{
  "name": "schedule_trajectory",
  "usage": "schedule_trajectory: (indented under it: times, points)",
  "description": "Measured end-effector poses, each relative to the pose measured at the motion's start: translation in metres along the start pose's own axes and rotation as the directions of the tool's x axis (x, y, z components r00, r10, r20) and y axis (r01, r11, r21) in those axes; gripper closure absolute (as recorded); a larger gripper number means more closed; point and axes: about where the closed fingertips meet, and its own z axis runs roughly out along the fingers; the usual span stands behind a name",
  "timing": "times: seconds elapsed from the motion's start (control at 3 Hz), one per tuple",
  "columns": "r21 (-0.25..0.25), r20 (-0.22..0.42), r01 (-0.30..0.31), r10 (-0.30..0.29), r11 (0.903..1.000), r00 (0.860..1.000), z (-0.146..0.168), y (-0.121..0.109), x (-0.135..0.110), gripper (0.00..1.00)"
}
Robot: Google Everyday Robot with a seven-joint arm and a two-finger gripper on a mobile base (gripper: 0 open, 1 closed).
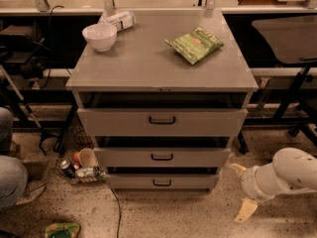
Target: Open bottom drawer
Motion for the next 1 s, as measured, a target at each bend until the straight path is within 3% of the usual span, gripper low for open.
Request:
schedule_trajectory:
  times: [0.33, 0.67, 1.0]
  points:
    - [0.005, -0.044, 0.005, -0.004, 1.0, 0.999, 0.066, 0.003, 0.054, 0.0]
    - [0.015, -0.06, 0.006, -0.005, 0.9999, 0.998, 0.113, 0.003, 0.085, 0.0]
    - [-0.024, -0.046, 0.006, -0.007, 0.9997, 0.999, 0.176, -0.001, 0.095, 0.0]
